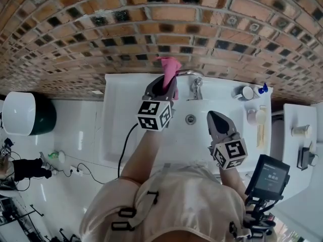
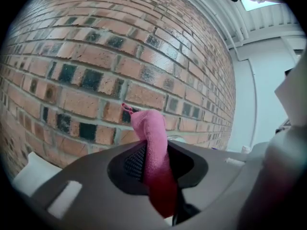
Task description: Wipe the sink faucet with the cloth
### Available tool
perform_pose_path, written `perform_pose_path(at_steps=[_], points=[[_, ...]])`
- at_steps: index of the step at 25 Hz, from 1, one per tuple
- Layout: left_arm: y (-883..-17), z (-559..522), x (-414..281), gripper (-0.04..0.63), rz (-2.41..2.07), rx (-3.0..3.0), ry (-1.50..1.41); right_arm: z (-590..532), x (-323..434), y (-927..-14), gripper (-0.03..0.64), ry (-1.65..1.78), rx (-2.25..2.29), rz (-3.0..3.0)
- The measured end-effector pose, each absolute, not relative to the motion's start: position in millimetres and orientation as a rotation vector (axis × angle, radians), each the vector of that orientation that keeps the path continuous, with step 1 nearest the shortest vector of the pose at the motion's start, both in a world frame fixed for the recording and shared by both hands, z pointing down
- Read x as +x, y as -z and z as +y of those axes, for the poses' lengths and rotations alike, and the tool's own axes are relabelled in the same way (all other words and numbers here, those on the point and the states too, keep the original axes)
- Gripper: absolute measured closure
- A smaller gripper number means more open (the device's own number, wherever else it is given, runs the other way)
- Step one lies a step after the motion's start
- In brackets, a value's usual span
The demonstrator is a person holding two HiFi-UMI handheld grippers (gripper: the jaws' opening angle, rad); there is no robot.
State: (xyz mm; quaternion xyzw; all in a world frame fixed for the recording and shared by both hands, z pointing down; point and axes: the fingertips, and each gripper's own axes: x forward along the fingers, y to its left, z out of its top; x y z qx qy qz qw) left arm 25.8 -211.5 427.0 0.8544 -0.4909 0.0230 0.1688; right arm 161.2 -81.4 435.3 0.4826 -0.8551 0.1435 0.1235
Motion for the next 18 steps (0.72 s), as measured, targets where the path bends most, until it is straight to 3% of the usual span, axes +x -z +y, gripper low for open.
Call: perform_pose_path(at_steps=[7, 18], points=[[-420.6, -198.1, 104.8, 0.508, -1.14, 2.608, -0.121, -78.0, 182.5, -437.6, 0.623, -0.44, 1.46, -2.483], [-470.1, -203.6, 150.7, 0.508, -1.134, 2.658, -0.288, -92.3, 212.8, -459.8, 0.623, -0.525, 1.489, -2.461]])
